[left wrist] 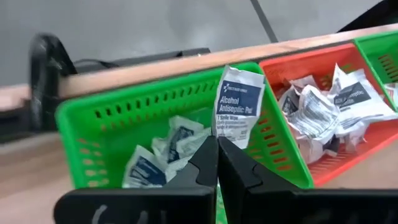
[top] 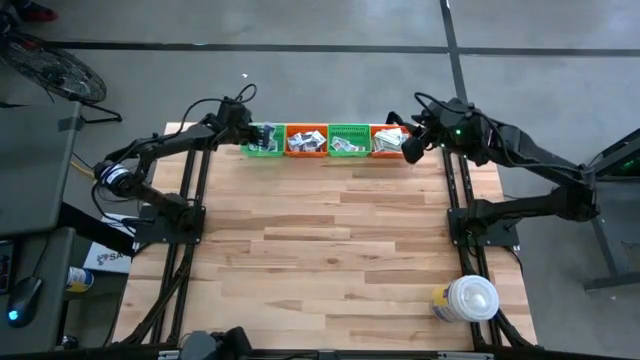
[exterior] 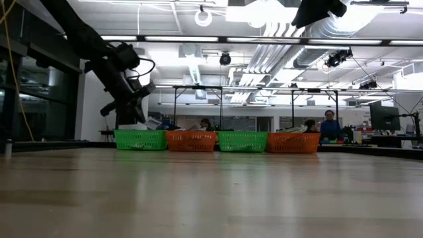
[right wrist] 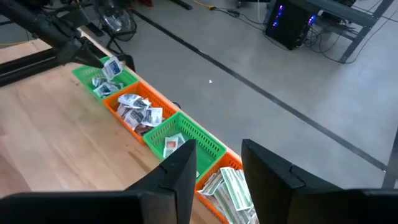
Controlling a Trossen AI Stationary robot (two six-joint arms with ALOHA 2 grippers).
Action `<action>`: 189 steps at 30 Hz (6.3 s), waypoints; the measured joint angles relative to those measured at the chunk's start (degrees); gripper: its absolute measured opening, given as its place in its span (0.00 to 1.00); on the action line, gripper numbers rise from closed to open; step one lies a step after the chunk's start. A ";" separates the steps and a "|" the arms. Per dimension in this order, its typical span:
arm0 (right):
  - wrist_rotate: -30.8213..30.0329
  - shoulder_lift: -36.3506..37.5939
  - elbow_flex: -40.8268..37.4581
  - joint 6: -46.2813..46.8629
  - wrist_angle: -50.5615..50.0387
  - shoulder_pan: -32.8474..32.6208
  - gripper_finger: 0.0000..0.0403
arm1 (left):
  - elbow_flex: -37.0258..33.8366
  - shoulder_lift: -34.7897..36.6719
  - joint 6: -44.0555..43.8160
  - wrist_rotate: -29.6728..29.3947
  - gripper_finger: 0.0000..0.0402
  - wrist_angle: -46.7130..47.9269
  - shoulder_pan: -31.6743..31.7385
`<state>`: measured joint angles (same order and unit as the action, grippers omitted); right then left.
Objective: Pick & Place First Aid Supplies
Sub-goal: Put the blue alcohol pad in the left green bin, then return to Home Position
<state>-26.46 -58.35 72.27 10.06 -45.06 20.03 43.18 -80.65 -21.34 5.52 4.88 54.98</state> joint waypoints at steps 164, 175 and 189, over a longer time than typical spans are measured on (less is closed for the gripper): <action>34.58 57.61 -71.71 15.13 54.23 -7.54 0.30 | -42.55 80.06 36.32 -48.00 0.70 -8.69 -71.49; 29.71 57.53 -71.71 16.59 53.83 -7.54 0.30 | -41.53 78.54 36.50 -46.73 0.70 -7.68 -71.49; 29.83 57.53 -71.73 16.79 53.79 -7.54 0.30 | -41.42 78.56 36.50 -46.62 0.70 -7.66 -71.49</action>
<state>3.38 -0.82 0.54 26.84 8.73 12.49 1.76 -2.09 15.16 -41.10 -2.79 -16.51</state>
